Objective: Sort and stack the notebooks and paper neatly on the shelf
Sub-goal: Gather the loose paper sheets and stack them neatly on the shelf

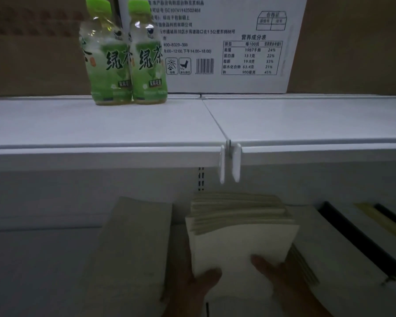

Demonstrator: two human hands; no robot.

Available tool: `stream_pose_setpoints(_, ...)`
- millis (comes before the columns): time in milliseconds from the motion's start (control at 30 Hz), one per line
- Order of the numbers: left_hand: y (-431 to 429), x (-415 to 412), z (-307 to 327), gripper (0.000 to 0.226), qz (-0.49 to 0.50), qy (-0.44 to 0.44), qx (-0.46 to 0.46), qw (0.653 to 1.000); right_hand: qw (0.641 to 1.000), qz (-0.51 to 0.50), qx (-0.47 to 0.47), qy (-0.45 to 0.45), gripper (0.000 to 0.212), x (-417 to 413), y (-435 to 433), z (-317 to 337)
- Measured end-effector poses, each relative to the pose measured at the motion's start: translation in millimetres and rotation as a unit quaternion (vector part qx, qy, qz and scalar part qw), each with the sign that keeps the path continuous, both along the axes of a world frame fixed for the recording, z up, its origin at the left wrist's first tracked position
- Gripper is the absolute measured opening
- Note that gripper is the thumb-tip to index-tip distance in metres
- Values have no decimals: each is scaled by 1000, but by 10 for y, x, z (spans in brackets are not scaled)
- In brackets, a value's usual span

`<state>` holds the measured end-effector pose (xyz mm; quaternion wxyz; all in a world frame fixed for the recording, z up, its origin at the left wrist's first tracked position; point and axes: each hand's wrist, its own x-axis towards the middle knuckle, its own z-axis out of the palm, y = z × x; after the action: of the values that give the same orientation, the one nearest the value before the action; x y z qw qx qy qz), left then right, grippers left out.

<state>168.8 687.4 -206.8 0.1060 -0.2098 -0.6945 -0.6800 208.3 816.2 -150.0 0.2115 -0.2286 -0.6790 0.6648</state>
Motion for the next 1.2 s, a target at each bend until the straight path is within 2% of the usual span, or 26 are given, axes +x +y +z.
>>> stream_pose_setpoints(33,-316,-178,248,86,-35,15,-35,999,1000,-10,-7,8,43,-5,-43,-11)
stream_pose_setpoints(67,-305,-230,370,87,-12,60,10,998,1000,-15,-5,7,44,-22,-60,-64)
stream_pose_setpoints(100,-315,-254,343,81,19,59,15,998,1000,3,11,8,59,-44,-56,-120)
stream_pose_setpoints(133,-336,-319,327,73,23,97,-2,995,1000,8,27,13,75,-28,-77,-139)
stream_pose_setpoints(167,-309,-279,323,66,18,114,-11,993,998,-18,36,37,76,-23,-66,-183)
stream_pose_setpoints(233,-229,-183,296,58,91,176,-18,980,996,-56,50,56,59,30,-97,-124)
stream_pose_setpoints(300,-230,-272,303,52,101,220,-8,970,994,-53,74,52,53,52,-100,-138)
stream_pose_setpoints(333,-217,-311,323,50,95,216,-13,972,995,-43,80,46,43,65,-97,-138)
stream_pose_setpoints(400,-194,-337,336,45,76,157,1,985,993,-27,109,26,34,55,-71,-142)
stream_pose_setpoints(467,-187,-341,417,36,36,43,12,998,991,3,132,19,30,45,-39,12)
stream_pose_setpoints(533,-149,-409,579,10,23,-56,0,998,993,16,115,7,26,-14,12,241)
stream_pose_setpoints(600,-111,-504,770,21,-15,-143,-18,989,992,39,98,-71,30,-138,96,394)
stream_pose_setpoints(667,-93,-551,871,18,-44,-243,-13,969,984,68,66,-153,37,-279,162,387)
stream_pose_setpoints(700,-77,-515,933,14,-40,-298,-3,954,980,72,56,-179,50,-339,184,338)
stream_pose_setpoints(767,-101,-504,872,35,-25,-328,14,944,970,72,35,-231,88,-482,273,101)
stream_pose_setpoints(800,-115,-510,804,43,-11,-347,17,938,966,78,22,-244,94,-548,303,-16)
stream_pose_setpoints(867,-173,-510,667,62,-29,-405,47,913,961,101,-12,-259,85,-610,268,-65)
stream_pose_setpoints(900,-206,-472,619,62,-33,-409,46,911,958,103,-16,-266,79,-611,210,-4)
stream_pose_setpoints(1000,-302,-316,482,61,-22,-349,-6,937,954,94,-18,-284,64,-677,209,42)
stream_pose_setpoints(1033,-340,-199,513,52,-13,-320,-32,947,953,98,-15,-288,64,-703,219,51)
stream_pose_setpoints(1067,-387,-143,458,58,-12,-287,-59,956,951,100,-14,-291,64,-732,233,44)
stream_pose_setpoints(1167,-489,-50,265,113,-38,-213,-184,959,952,104,-23,-287,68,-770,250,26)
stream_pose_setpoints(1200,-511,-85,146,122,-46,-200,-226,952,951,101,-24,-292,72,-784,261,9)
